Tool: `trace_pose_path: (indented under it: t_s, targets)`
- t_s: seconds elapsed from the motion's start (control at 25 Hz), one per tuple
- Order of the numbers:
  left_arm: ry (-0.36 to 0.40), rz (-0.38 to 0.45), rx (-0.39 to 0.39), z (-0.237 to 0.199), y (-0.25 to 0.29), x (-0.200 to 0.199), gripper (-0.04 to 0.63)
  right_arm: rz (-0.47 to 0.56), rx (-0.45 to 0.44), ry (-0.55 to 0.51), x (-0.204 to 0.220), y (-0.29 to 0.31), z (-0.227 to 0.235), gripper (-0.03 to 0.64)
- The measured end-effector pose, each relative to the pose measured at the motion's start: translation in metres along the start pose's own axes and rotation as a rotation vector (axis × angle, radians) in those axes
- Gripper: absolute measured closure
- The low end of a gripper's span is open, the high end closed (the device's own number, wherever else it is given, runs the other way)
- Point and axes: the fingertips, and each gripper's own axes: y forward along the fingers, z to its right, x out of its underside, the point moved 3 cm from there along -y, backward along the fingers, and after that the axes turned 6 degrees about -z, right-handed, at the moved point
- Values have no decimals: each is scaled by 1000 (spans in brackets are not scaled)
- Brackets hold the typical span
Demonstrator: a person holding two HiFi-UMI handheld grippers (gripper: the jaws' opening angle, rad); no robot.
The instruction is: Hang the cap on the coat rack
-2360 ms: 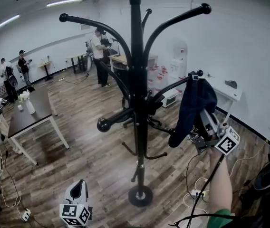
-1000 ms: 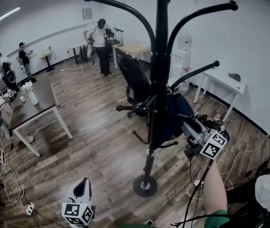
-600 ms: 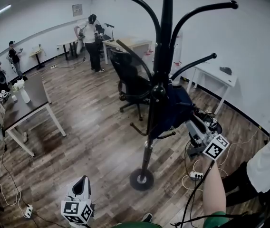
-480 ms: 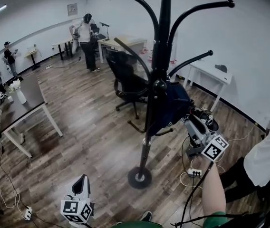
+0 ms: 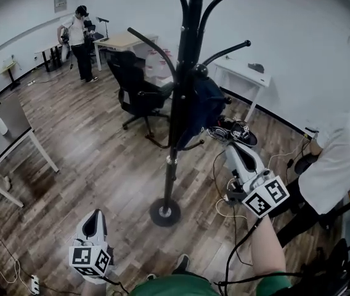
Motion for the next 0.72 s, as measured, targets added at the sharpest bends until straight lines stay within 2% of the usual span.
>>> trace_pose_path:
  t_s: [0.2,0.48,0.72]
  targets:
    - [12,17,65,3,2,-4,581,-27,107,-59,-2,-25,-37,600]
    - [29,23,144,10,-6,-6,581,-6,287,-73,-9,-70,-63,600]
    - [40,50,166,7,-16,-13,581,-5,359,-115,-13,-93,-91,600]
